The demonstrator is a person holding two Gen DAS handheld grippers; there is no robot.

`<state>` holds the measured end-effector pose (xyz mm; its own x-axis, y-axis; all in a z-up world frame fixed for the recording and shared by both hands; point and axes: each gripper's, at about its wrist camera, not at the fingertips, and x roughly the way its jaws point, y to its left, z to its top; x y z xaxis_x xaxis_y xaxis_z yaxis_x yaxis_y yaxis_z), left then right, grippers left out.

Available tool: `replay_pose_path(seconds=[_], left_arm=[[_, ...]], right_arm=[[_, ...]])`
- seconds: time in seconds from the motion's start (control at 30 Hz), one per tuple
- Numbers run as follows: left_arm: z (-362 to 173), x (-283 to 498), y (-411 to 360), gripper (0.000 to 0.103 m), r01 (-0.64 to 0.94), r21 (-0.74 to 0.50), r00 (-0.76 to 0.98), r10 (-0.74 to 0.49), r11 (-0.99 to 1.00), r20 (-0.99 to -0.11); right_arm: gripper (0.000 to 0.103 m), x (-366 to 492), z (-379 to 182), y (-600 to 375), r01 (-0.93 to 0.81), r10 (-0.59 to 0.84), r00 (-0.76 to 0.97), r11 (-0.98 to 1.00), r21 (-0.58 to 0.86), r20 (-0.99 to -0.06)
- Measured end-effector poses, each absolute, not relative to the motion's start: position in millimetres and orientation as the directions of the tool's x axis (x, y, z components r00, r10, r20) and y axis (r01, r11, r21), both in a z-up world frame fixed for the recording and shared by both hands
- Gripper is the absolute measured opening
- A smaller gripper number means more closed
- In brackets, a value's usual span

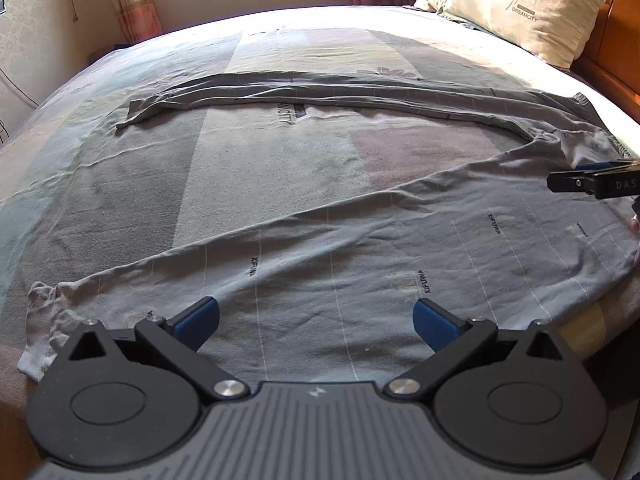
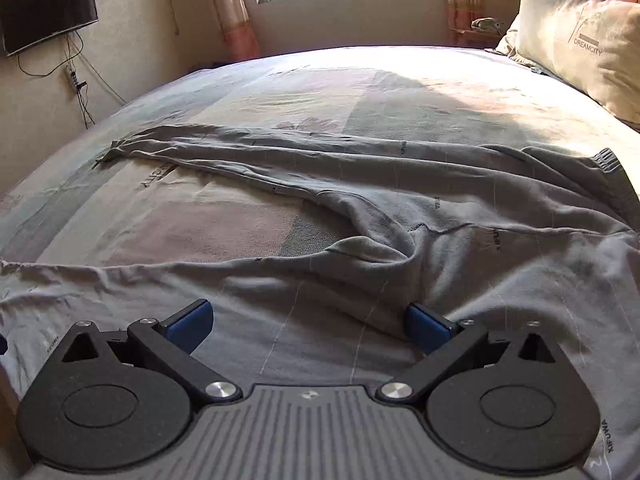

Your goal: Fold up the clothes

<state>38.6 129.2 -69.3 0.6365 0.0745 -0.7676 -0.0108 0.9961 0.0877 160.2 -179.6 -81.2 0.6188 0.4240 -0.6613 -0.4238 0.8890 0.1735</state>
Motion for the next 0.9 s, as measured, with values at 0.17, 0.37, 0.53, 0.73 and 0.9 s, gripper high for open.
replay_pose_path(seconds=[0.17,0.37,0.53,0.73,0.9], left_arm=[[-68.3,45.2,110.1,0.102,0.035,0.128,0.643,0.076,0.991,-0.762],[-64.0,47.4,86.9,0.102,0.079,0.139,0.650,0.055,0.987,-0.758],[-56.0,47.3,65.6,0.102,0.115,0.167,0.655,0.052,0.979,-0.754],[-48.0,42.1,50.7,0.102,0.117,0.217,0.664,0.086,0.969,-0.743],[-49.1,46.7,49.2,0.102,0.091,0.220,0.652,0.109,0.971,-0.750]], right_arm=[[0.103,127.1,-53.7,-244.4,-0.265,0.330,0.726,0.944,0.197,-0.603],[0.103,110.9,-38.9,-338.7,-0.058,0.227,0.782,0.954,0.294,-0.580],[0.103,131.6,-44.8,-340.5,-0.126,0.307,0.780,0.931,0.344,-0.545],[0.103,189.0,-79.1,-317.7,-0.149,0.334,0.732,0.929,0.339,-0.593],[0.094,181.3,-92.4,-352.6,-0.079,0.304,0.736,0.926,0.369,-0.605]])
